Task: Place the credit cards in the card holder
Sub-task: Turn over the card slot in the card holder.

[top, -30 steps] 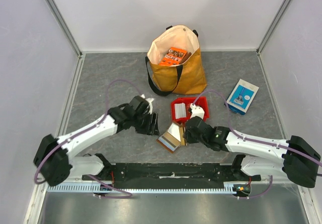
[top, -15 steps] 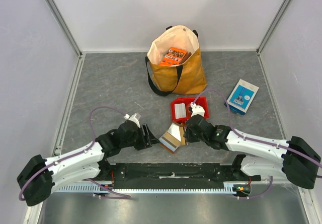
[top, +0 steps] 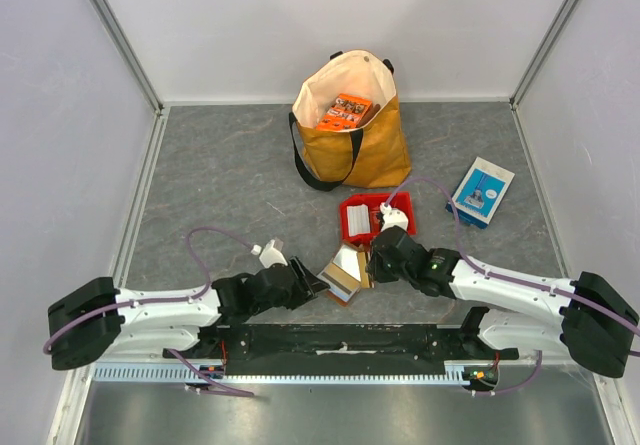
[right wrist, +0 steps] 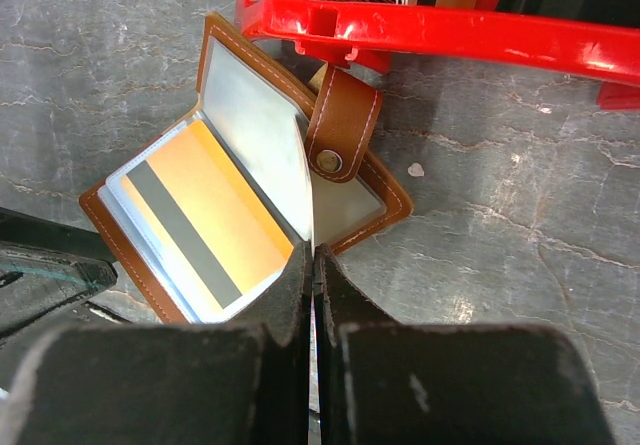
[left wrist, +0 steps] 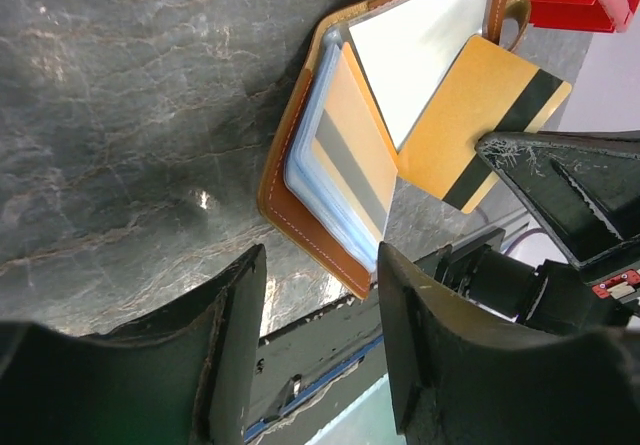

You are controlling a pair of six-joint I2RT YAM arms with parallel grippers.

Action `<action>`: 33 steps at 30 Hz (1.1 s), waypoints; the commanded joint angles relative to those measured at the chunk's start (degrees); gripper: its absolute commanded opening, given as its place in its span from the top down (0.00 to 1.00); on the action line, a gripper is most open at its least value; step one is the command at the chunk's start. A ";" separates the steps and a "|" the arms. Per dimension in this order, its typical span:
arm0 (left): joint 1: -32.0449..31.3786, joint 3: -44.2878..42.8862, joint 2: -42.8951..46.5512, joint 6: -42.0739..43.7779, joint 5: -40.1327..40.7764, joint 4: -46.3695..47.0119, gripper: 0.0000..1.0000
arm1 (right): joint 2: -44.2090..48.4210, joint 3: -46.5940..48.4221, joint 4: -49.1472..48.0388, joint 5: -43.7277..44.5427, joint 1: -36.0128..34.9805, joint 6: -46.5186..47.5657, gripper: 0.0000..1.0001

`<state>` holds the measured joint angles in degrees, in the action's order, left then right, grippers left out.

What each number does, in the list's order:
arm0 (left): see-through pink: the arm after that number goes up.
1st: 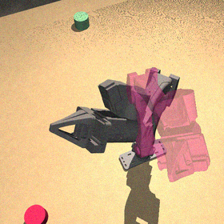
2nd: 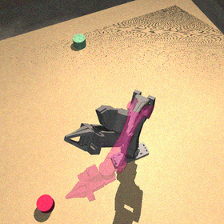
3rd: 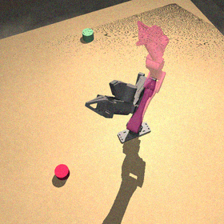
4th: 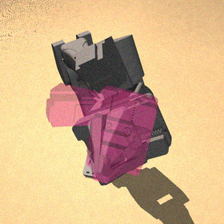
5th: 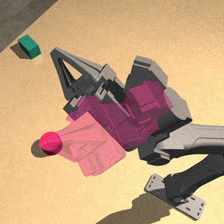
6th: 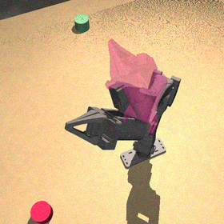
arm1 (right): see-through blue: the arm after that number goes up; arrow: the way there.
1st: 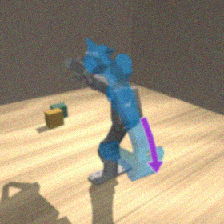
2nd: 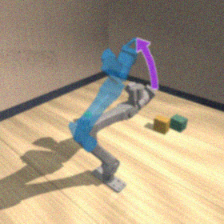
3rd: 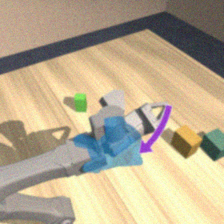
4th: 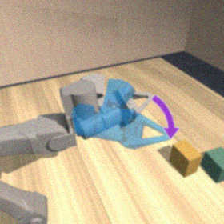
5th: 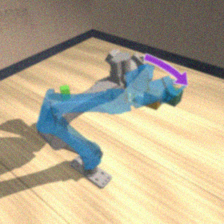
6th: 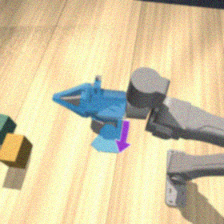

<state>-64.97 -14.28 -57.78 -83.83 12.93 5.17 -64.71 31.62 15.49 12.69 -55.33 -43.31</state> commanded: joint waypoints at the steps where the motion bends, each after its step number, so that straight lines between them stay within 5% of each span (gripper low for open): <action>1: -3.67 -0.57 -1.55 -8.09 9.65 5.11 0.48 | 1.07 -0.59 -0.46 0.58 0.66 1.03 1.00; 10: -4.29 0.49 -5.67 -8.45 12.47 11.88 0.65 | 1.69 -0.68 -0.28 0.50 1.10 1.12 1.00; 16: -4.73 0.31 -7.35 -8.72 12.47 13.29 0.97 | 1.78 -0.59 -0.02 0.15 1.37 1.39 1.00; 18: -4.73 -0.04 -6.91 -8.10 12.65 12.50 0.98 | 1.86 -0.50 0.07 -0.03 1.45 1.47 1.00; 25: -1.93 -4.52 9.14 3.12 10.38 -11.47 0.98 | 3.71 1.51 -0.63 -5.82 1.37 3.14 1.00; 29: 6.94 -7.42 19.00 15.24 0.81 -23.17 0.98 | 3.45 2.92 -3.61 -14.69 1.19 3.94 1.00; 33: 19.07 -11.72 17.37 28.79 -14.12 -28.10 0.98 | 2.05 4.68 -5.38 -19.10 0.23 4.02 1.00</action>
<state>-53.80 -21.10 -38.50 -72.62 12.32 -13.78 -61.98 32.34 14.02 0.34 -54.28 -40.45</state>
